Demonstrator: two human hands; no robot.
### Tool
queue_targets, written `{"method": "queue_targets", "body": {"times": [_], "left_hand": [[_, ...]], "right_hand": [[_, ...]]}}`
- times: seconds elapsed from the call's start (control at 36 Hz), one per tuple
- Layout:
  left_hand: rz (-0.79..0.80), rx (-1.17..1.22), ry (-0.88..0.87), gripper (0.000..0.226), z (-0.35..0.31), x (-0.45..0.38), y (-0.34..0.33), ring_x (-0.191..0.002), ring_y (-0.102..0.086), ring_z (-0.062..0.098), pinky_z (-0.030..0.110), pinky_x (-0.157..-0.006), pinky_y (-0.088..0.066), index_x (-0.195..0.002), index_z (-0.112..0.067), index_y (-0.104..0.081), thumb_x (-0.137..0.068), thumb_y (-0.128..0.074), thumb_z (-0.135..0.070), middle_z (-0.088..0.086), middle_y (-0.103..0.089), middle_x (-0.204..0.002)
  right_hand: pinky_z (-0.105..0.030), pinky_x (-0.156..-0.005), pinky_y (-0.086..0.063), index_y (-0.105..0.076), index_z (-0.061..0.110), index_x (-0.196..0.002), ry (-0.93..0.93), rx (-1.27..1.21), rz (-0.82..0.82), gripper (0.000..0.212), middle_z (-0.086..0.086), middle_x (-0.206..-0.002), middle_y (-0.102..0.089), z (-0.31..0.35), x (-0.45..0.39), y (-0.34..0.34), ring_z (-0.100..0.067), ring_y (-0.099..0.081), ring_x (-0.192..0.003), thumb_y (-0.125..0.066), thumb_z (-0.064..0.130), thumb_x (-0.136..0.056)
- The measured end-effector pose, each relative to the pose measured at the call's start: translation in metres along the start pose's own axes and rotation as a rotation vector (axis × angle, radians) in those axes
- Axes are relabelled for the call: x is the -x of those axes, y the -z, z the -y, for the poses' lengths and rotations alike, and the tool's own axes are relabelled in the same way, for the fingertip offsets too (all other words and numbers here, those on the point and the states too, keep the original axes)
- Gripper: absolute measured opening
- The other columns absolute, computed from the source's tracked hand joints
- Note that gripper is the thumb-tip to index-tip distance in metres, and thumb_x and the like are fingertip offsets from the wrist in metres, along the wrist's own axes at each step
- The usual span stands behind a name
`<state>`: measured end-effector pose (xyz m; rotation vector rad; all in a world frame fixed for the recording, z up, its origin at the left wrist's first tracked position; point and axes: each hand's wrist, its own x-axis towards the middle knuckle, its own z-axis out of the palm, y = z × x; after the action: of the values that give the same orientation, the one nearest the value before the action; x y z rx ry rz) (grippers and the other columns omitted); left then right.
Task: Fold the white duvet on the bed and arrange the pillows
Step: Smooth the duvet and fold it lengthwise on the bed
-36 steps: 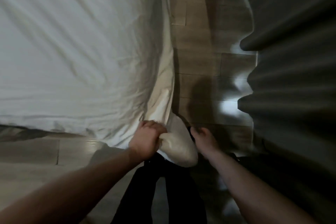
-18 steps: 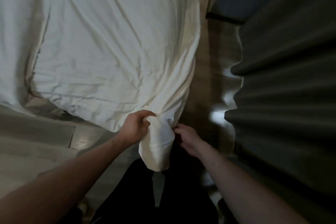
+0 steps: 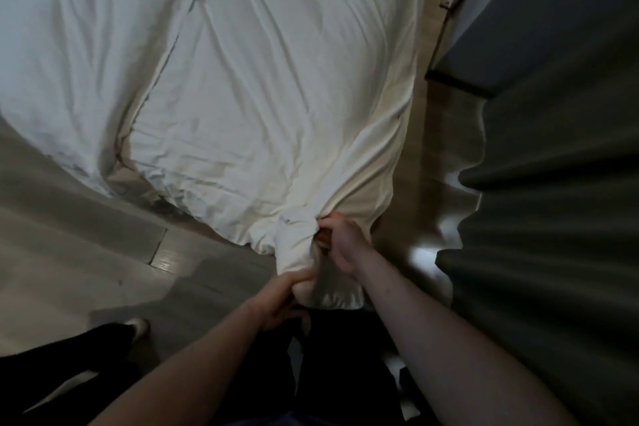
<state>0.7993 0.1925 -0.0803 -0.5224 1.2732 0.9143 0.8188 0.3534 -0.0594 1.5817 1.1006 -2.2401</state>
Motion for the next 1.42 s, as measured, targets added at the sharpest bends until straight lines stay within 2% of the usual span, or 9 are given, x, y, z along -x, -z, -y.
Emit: {"method": "queue_targets", "body": {"times": [0.22, 0.31, 0.5, 0.67, 0.75, 0.94, 1.08, 1.19, 1.42], "left_hand": [[-0.365, 0.188, -0.142, 0.016, -0.029, 0.024, -0.030, -0.048, -0.048, 0.022, 0.021, -0.042, -0.034, -0.089, -0.001, -0.061, -0.073, -0.059, 0.001, 0.012, -0.051, -0.063], [-0.282, 0.194, -0.119, 0.008, -0.038, 0.048, -0.027, -0.039, -0.044, 0.019, 0.019, -0.041, -0.034, -0.077, -0.010, -0.050, -0.074, -0.052, -0.004, 0.005, -0.041, -0.053], [-0.132, 0.290, -0.111, 0.015, -0.062, 0.093, -0.011, -0.052, -0.059, 0.026, 0.026, -0.049, -0.051, -0.078, -0.006, -0.057, -0.082, -0.043, -0.008, 0.010, -0.054, -0.063], [-0.167, 0.122, -0.130, 0.012, -0.077, 0.117, 0.031, -0.048, -0.051, 0.025, 0.024, -0.047, -0.038, -0.072, -0.010, -0.054, -0.067, -0.059, -0.020, 0.009, -0.047, -0.061], [-0.294, -0.094, -0.193, 0.018, -0.085, 0.127, 0.055, -0.048, -0.051, 0.020, 0.022, -0.045, -0.035, -0.077, -0.011, -0.055, -0.078, -0.069, -0.022, 0.010, -0.050, -0.064], [-0.521, -0.821, -0.455, 0.094, -0.130, 0.154, 0.120, -0.120, -0.055, 0.026, 0.036, -0.100, -0.048, -0.141, -0.018, -0.045, -0.059, -0.074, -0.053, 0.009, -0.048, -0.139], [-0.104, -0.801, -0.593, 0.095, -0.158, 0.183, 0.130, -0.116, -0.054, 0.009, 0.027, -0.096, -0.047, -0.139, -0.030, -0.046, -0.058, -0.084, -0.062, -0.014, -0.053, -0.132], [-0.185, -0.913, -0.747, 0.117, -0.155, 0.172, 0.131, -0.120, -0.054, 0.009, 0.036, -0.099, -0.049, -0.141, -0.037, -0.033, -0.042, -0.081, -0.077, -0.011, -0.053, -0.130], [-0.434, -0.995, -0.865, 0.032, -0.201, 0.186, 0.175, -0.094, -0.068, 0.024, 0.030, -0.077, -0.052, -0.092, -0.024, -0.067, -0.064, -0.051, -0.022, 0.001, -0.074, -0.093]], "right_hand": [[-0.019, -0.072, -0.050, -0.074, 0.007, -0.097, 0.157, 0.336, -0.155, 0.014, -0.005, -0.084, -0.070, 0.008, 0.011, 0.066, -0.012, -0.063, -0.075, -0.070, 0.002, -0.085], [-0.012, -0.062, -0.046, -0.056, -0.006, -0.124, 0.118, 0.328, -0.329, 0.040, -0.021, -0.113, -0.063, 0.006, 0.021, 0.092, -0.018, -0.058, -0.085, -0.069, 0.007, -0.089], [-0.049, -0.110, -0.039, -0.046, 0.023, -0.145, -0.368, 0.138, -0.181, 0.130, -0.004, -0.140, -0.057, -0.003, 0.021, 0.091, -0.028, -0.054, -0.127, -0.071, 0.092, -0.037], [-0.039, -0.069, -0.059, -0.063, 0.008, -0.120, -0.130, -0.160, -0.183, 0.061, -0.014, -0.106, -0.072, 0.050, 0.038, 0.001, -0.031, -0.071, -0.092, -0.082, 0.032, -0.067], [-0.042, -0.076, -0.059, -0.061, 0.006, -0.098, 0.095, -0.130, -0.355, 0.026, -0.010, -0.098, -0.068, 0.084, 0.039, -0.038, -0.028, -0.067, -0.085, -0.068, 0.001, -0.074], [-0.040, -0.096, -0.053, -0.054, 0.013, -0.126, 0.318, 0.184, -0.381, 0.057, -0.002, -0.120, -0.063, 0.125, 0.026, -0.136, -0.026, -0.063, -0.104, -0.064, 0.006, -0.070], [-0.040, -0.101, -0.050, -0.046, 0.011, -0.138, 0.319, 0.261, -0.425, 0.059, -0.006, -0.130, -0.059, 0.126, 0.031, -0.212, -0.030, -0.059, -0.115, -0.054, 0.006, -0.080], [-0.026, -0.097, -0.042, -0.040, 0.010, -0.143, 0.355, 0.317, -0.421, 0.058, -0.006, -0.135, -0.053, 0.128, 0.035, -0.252, -0.029, -0.053, -0.122, -0.052, 0.006, -0.087], [-0.039, -0.082, -0.058, -0.066, 0.019, -0.097, 0.409, 0.242, -0.249, 0.023, 0.000, -0.099, -0.071, 0.147, 0.032, -0.246, -0.020, -0.068, -0.088, -0.073, 0.021, -0.075]]}}
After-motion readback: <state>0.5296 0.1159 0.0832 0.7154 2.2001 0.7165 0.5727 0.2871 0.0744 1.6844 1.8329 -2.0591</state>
